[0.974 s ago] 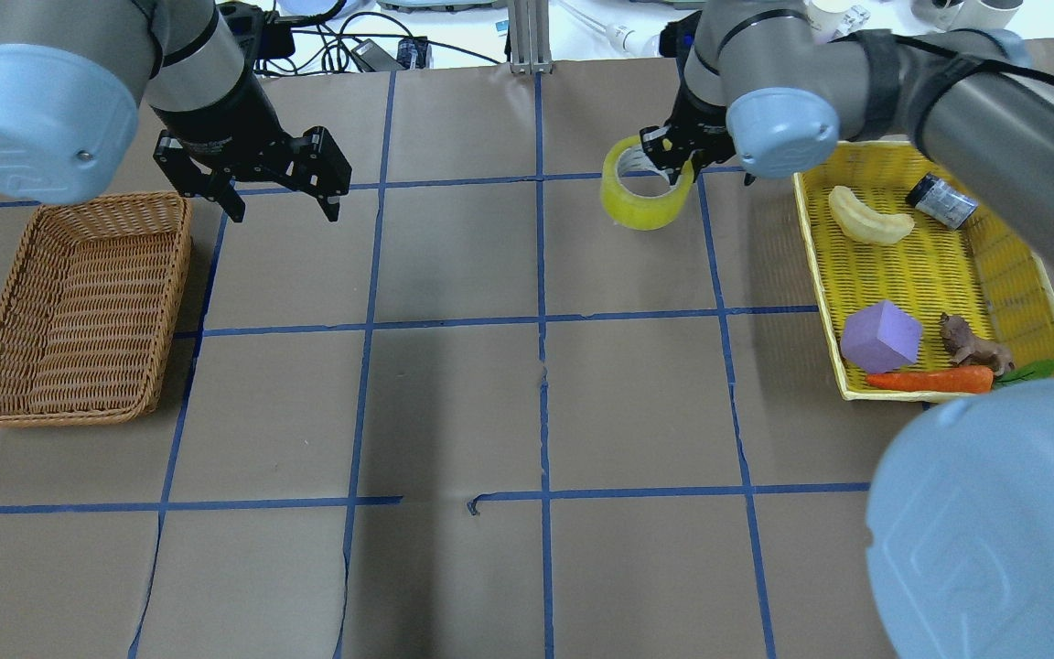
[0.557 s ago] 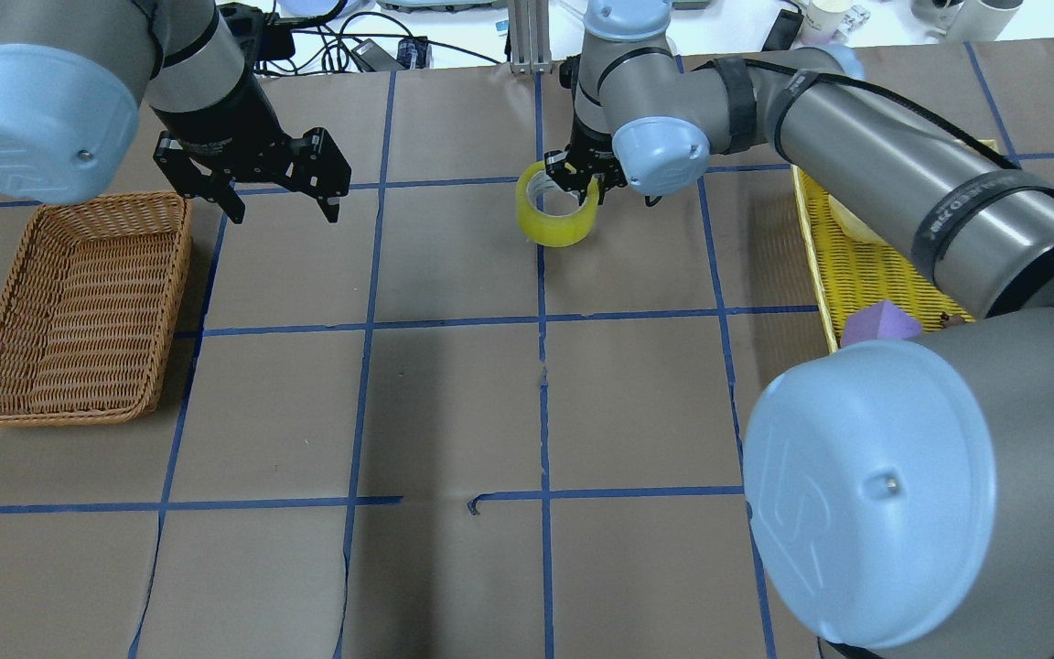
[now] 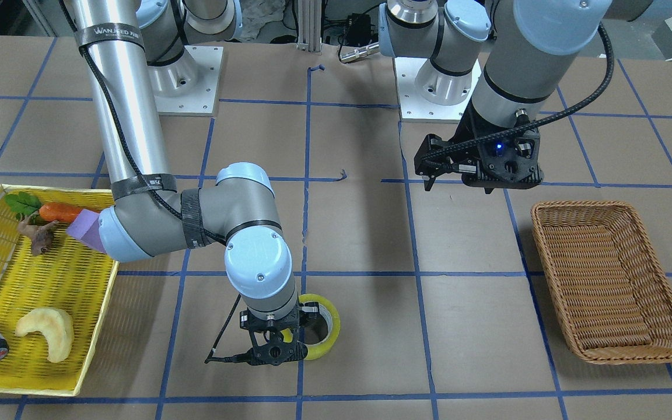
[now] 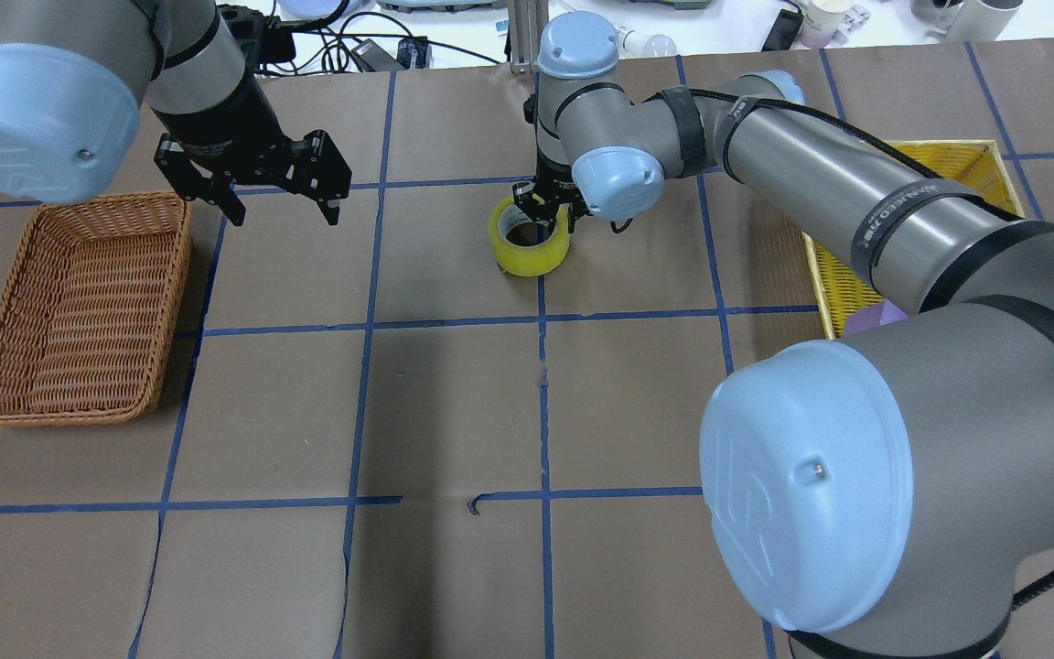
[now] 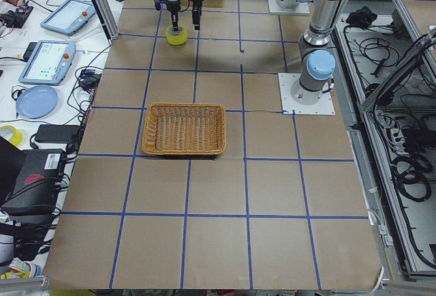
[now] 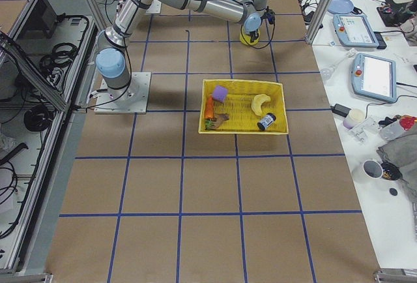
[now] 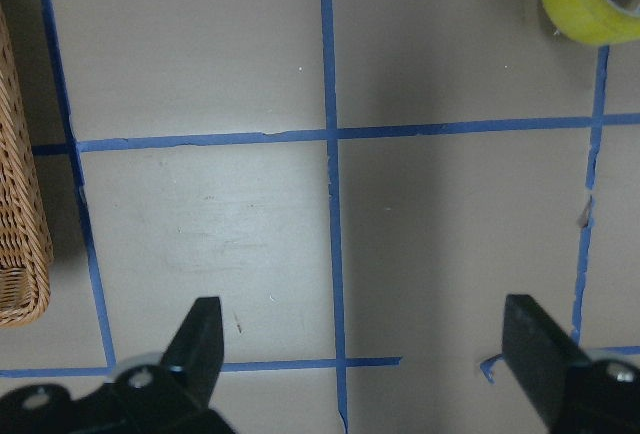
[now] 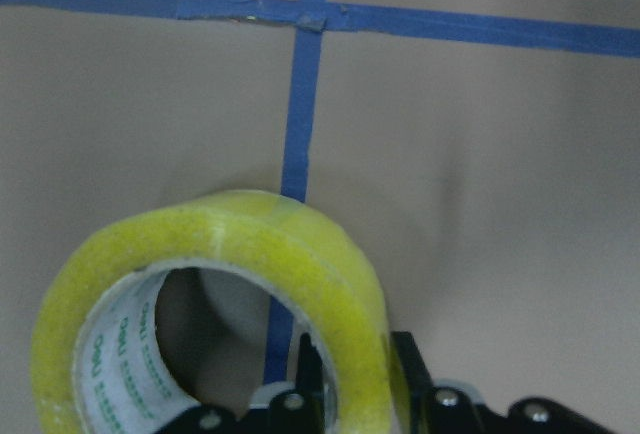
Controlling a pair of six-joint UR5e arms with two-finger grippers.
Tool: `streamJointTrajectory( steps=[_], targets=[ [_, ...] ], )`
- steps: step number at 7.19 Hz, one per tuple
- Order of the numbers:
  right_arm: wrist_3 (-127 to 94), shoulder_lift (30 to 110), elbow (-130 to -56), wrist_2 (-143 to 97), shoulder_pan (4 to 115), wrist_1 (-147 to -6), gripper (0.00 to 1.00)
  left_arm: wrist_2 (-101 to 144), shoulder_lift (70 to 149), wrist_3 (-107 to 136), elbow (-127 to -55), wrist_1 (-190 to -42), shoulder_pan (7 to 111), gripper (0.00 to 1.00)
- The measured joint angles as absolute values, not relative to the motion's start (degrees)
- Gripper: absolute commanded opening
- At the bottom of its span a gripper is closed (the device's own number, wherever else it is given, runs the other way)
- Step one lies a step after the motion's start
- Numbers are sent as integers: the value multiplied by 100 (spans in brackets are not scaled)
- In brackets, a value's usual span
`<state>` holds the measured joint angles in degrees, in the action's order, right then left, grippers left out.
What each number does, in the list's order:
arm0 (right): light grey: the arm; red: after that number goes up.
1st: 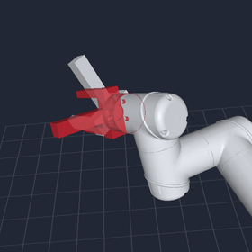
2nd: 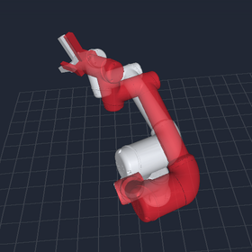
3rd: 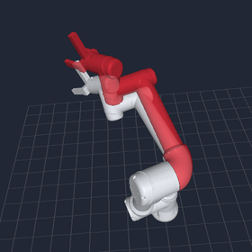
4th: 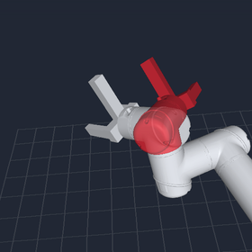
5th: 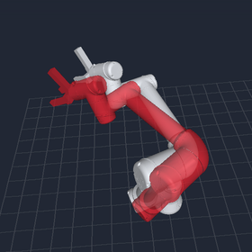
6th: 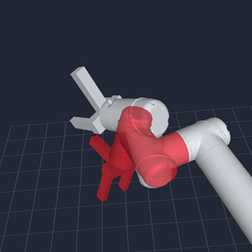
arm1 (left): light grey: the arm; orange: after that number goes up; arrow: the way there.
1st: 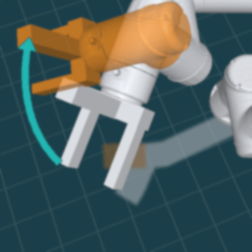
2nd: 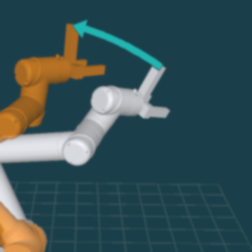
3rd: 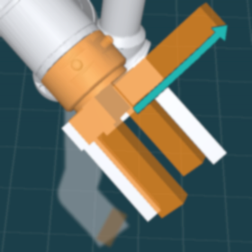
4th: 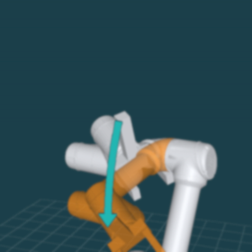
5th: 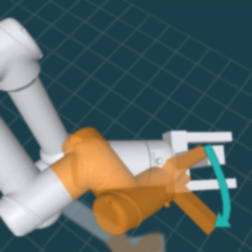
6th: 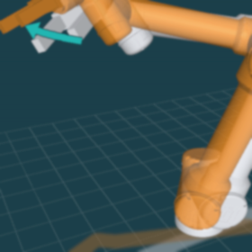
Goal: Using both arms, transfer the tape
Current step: 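Open the right gripper and raise it away from the tape roll, then grasp the tape roll with the left gripper while the right arm returns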
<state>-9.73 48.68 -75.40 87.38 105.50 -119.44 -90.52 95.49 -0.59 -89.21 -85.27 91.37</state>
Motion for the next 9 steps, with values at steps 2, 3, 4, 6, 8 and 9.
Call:
streamJointTrajectory(
  steps=[2, 3, 4, 6, 8, 9],
  targets=[
    [-965, 4921, -7525, 8757, 10555, -11915, 100, -9046, 9558, -54, -8921, -8507, 9140, 100],
    [-961, 5044, -7519, 8783, 10555, -11881, 100, -9034, 9577, -31, -8917, -8482, 9143, 100],
    [-959, 5268, -7518, 8809, 10550, -11729, 100, -9004, 9623, 33, -8907, -8376, 9157, 100],
    [-943, 5987, -7551, 8909, 10442, -10867, 100, -8938, 9788, 440, -8894, -7903, 9253, 100],
    [-647, 6980, -7660, 8992, 10018, -9661, 100, -8917, 10067, 917, -8891, -7353, 9568, 100],
    [-330, 7519, -7866, 9005, 9707, -9258, 100, -8914, 10282, 1139, -8889, -7012, 9777, 100]
  ],
)
